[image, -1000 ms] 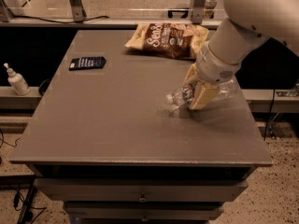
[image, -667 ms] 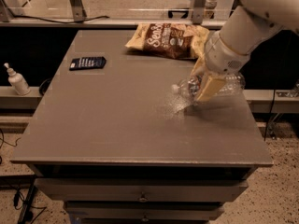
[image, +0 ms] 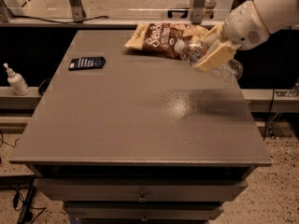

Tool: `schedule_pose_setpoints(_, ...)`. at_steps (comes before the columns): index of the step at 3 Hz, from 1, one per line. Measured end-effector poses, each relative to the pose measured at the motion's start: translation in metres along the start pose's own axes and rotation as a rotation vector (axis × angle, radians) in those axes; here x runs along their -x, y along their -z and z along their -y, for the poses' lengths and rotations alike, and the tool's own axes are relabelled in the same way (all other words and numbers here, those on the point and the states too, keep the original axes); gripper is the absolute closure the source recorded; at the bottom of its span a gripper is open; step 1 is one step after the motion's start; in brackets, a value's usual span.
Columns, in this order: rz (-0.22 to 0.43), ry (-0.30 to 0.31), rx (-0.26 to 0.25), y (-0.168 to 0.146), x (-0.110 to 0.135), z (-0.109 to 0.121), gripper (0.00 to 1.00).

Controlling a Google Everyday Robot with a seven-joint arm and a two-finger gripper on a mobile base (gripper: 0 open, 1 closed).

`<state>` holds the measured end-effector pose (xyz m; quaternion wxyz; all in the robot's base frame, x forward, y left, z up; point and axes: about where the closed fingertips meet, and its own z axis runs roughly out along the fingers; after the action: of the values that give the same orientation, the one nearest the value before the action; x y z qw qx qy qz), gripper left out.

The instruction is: Place water bottle upright

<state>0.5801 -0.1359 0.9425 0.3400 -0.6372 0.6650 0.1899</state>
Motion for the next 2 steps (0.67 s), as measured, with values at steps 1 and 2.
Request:
schedule_pose_setpoints(1, 0.237, -0.084, -0.043, 0.017, 0.025, 0.012, 1.0)
schedule_pose_setpoints(2, 0.466, -0.16, -0.079, 0.029, 0.042, 0.018, 1.0)
